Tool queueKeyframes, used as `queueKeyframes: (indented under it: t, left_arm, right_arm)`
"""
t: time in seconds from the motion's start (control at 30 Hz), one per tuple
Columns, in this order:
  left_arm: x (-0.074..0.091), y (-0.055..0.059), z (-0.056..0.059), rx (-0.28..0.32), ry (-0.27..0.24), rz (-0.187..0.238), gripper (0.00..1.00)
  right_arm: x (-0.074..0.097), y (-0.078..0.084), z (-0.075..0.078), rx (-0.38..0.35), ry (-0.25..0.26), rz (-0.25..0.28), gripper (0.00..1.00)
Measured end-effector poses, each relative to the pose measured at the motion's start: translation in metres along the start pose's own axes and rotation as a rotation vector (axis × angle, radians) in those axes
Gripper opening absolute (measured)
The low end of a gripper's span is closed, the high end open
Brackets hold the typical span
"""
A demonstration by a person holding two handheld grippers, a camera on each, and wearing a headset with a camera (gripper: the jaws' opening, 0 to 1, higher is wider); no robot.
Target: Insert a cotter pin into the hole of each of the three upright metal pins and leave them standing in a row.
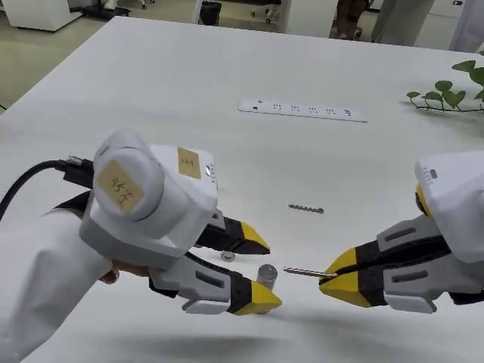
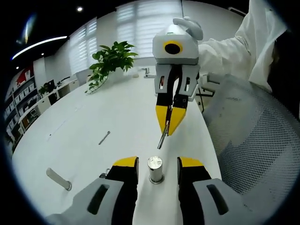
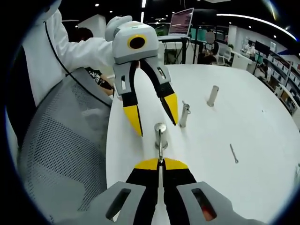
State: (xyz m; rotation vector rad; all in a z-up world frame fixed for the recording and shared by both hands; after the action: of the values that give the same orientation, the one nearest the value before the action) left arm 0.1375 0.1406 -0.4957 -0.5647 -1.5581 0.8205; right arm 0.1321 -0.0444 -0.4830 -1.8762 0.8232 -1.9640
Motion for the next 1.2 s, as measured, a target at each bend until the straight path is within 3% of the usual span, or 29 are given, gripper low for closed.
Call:
queueKeyframes:
  t: [0.2,0.43,0.6,1.2]
  left_arm:
    - [-0.003,0.002,-0.002,0.013,0.012,-0.003,0.18]
    - [-0.004,0.005,-0.004,0.020,0.005,-0.003,0.11]
    - [-0.004,0.008,-0.004,0.074,0.010,-0.004,0.10]
    - [-0.005,0.005,0.000,0.086,-0.021,-0.019,0.10]
  right_arm:
    - [-0.003,0.002,0.000,-0.006,-0.002,-0.009,0.00]
    - [-0.006,0.004,0.002,-0.007,-0.010,-0.017,0.00]
    - [-0.010,0.005,0.002,-0.010,-0.011,-0.020,0.00]
    - [-0.018,0.000,0.004,-0.004,-0.014,-0.008,0.00]
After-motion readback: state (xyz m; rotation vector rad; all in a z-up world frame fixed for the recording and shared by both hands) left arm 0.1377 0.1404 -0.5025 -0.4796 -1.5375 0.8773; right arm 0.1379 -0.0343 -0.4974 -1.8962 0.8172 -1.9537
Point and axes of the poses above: the centre of the closed fingertips' face, and the gripper's own axes: x roughly backward along the fingers, z roughly to its right, y roughly out of its underside, the point moved 10 cm from there along x, roughly backward along the fingers, and after that the axes turned 7 degrees about -z, right-handed, at the moved point
